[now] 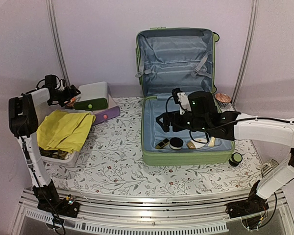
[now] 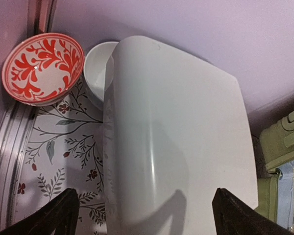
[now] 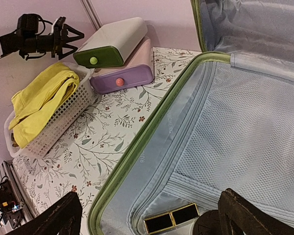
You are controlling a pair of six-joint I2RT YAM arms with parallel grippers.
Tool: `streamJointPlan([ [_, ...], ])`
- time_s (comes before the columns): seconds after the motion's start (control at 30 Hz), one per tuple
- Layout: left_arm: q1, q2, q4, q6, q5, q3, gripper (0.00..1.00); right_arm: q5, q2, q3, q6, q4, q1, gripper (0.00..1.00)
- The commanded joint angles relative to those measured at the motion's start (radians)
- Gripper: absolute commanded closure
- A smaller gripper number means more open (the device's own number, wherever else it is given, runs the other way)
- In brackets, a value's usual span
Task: Open, take out, and arrange the luggage
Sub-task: Move the storage box to the center of the board.
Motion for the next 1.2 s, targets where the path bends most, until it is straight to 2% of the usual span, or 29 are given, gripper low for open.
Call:
streamJointPlan([
  [0.0,0.006,0.109,-0.161,0.052,0.055,0.135,0.03,-0.032,0.02,0.03,-0.01,0.027,-0.014,0.01],
  [0.13,0.006,0.179,-0.185,0.05,0.151,0.206,0.08,-0.039,0.021,0.03,-0.008,0.03,-0.018,0.01],
  [0.27,-0.001,0.216,-0.152,0.017,0.251,0.205,0.16,-0.042,0.016,0.026,-0.007,0.03,-0.019,0.01],
  [0.4,-0.02,0.247,-0.149,0.014,0.264,0.214,0.18,-0.044,0.003,0.016,-0.002,0.029,-0.02,0.01],
  [0.7,-0.069,0.325,-0.208,0.05,0.275,0.279,0.29,-0.029,-0.038,-0.014,0.004,0.03,-0.019,0.01],
  [0.93,-0.144,0.371,-0.321,0.136,0.235,0.343,0.32,-0.031,-0.038,-0.013,0.007,0.031,-0.019,0.01],
  [1.17,-0.198,0.366,-0.362,0.182,0.216,0.348,0.33,-0.034,-0.033,-0.015,0.005,0.03,-0.02,0.01],
])
